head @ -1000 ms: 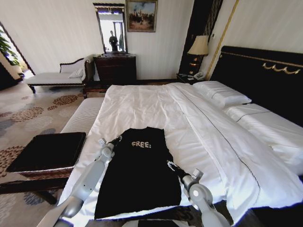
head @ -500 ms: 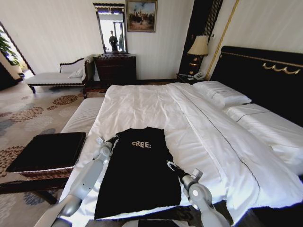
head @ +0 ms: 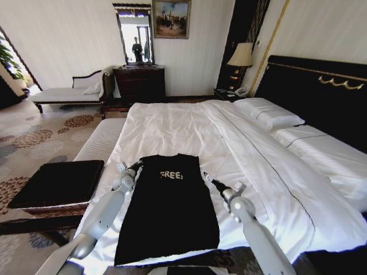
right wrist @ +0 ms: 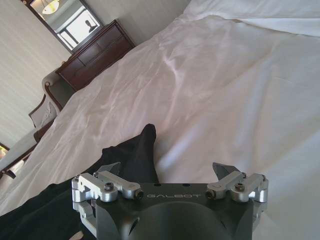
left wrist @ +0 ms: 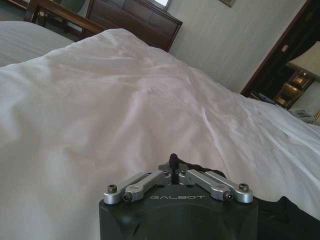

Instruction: Fold the clothes on the bed and place them into the basket.

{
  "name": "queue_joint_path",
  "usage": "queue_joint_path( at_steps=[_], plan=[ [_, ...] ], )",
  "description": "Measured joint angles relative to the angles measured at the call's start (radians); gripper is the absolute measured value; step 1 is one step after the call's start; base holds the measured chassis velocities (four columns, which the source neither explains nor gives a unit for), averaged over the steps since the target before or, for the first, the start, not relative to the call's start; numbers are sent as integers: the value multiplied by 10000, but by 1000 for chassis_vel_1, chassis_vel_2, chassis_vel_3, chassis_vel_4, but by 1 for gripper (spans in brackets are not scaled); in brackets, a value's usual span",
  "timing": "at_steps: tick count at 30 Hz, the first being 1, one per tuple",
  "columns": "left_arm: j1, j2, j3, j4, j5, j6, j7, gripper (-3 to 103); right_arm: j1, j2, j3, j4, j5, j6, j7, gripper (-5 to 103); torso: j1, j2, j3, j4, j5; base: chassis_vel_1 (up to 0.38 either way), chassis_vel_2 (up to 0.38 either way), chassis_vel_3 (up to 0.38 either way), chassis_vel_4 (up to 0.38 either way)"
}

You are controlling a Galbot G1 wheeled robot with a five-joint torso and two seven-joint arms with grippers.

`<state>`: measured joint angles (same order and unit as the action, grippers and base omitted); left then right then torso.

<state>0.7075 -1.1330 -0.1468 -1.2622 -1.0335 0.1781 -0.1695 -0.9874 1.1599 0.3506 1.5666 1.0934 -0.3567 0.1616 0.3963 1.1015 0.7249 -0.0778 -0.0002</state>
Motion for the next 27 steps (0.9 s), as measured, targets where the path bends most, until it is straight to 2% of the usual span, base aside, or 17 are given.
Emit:
queue_joint_path(
  at_steps=[1,5,11,17,25,26,27],
  plan=[
    [0,0,0,0,0,0,0,1,0,0,0,0,0,0,0,100,0,0,0,0,0,0,0,0,0],
    [-125,-2,163,59,55,-19,-4,1,2300,250,-1407,-2526,-446,234,-697,100,0,1,-1,1,1,0,0,0,0],
    [-185,-25,206,153,75,-33,-3,1,3705,799,-1879,-4462,-598,559,-1180,100,2,0,0,2,0,0,0,0,0],
    [-164,-21,225,168,69,-35,42,1,4473,1276,-2002,-6141,-1009,927,-1333,100,-2,1,-1,-3,2,0,0,0,0],
    [-153,-6,260,161,46,-35,56,1,4750,1394,-1972,-6604,-989,986,-1472,100,-1,2,-1,-3,1,0,0,0,0],
    [-156,0,260,161,42,-35,56,1,4765,1400,-1972,-6623,-980,984,-1476,103,-2,2,-1,-3,1,0,0,0,0],
    [-162,8,260,163,31,-35,59,1,4788,1421,-1972,-6655,-941,967,-1481,100,-1,2,-2,-3,1,0,0,0,0]
  ],
)
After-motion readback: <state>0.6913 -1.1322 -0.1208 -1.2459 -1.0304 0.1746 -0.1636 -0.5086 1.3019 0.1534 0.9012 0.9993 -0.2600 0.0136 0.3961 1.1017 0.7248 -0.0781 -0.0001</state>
